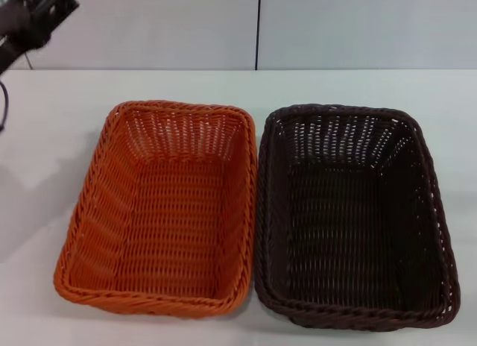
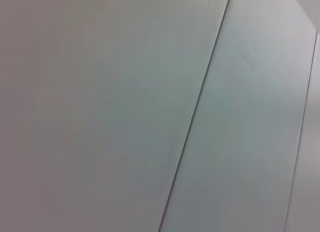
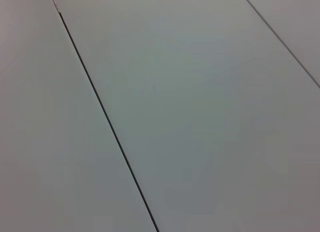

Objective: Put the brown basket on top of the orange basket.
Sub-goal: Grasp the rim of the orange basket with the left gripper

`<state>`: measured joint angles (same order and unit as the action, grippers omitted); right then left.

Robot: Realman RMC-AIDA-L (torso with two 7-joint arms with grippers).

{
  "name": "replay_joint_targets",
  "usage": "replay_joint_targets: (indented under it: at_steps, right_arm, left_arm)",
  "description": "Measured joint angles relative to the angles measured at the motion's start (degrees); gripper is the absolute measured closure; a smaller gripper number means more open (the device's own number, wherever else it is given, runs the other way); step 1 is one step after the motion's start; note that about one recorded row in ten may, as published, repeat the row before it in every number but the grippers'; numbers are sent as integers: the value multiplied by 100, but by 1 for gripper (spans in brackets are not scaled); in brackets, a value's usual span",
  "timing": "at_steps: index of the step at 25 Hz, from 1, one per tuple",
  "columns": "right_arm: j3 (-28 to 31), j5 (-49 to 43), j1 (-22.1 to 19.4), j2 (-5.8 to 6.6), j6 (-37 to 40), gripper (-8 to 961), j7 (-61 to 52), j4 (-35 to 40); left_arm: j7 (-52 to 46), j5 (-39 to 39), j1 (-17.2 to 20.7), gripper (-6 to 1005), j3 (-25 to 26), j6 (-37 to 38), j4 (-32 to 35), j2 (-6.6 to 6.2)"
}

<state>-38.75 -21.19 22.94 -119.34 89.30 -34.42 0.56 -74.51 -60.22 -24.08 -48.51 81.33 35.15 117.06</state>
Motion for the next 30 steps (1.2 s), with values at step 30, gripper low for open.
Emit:
replay_joint_targets:
  at_steps: [30]
  right_arm:
    - [0, -17, 14, 22, -91, 446, 46, -7]
  left_arm:
    - [-6594, -7924, -546, 299, -69, 1042, 4813, 25]
